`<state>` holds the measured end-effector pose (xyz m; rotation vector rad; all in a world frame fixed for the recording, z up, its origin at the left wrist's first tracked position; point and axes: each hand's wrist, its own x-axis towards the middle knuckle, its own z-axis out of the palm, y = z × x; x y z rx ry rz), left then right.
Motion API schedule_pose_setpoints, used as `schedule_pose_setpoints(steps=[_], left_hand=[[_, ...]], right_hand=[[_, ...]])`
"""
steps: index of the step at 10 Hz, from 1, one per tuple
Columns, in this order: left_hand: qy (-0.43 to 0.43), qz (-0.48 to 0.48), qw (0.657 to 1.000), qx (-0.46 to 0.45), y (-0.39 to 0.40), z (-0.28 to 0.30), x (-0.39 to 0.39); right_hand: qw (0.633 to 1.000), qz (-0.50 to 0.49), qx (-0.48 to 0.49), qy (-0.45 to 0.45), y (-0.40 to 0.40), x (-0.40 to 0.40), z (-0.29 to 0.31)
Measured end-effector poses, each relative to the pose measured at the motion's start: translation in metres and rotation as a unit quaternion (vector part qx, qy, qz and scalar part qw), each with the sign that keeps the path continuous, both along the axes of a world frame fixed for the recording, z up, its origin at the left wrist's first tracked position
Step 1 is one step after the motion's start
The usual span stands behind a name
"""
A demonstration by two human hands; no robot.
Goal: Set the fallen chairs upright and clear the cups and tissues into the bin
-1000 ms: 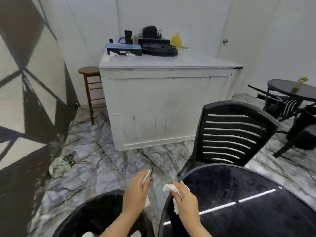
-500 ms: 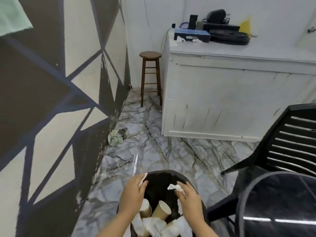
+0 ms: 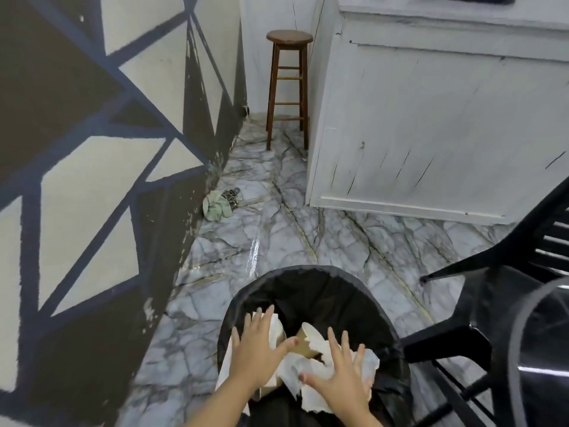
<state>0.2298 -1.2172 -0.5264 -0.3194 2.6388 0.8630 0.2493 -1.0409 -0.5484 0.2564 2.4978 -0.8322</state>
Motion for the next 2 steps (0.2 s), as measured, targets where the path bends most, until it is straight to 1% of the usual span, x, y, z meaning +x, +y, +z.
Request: schedule_pose_setpoints(steps=[1, 2], left_hand=[[-0.038, 0.003, 0.998, -0.039, -0.002, -0.011, 0.007], [-0.041, 0.012, 0.998, -0.055, -0.011, -0.019, 0.02]], right_hand=[[0.999, -0.009, 0.001, -0.038, 0.003, 0.005, -0.015], [0.998, 0.011, 0.049, -0.043, 0.008, 0.011, -0.016]])
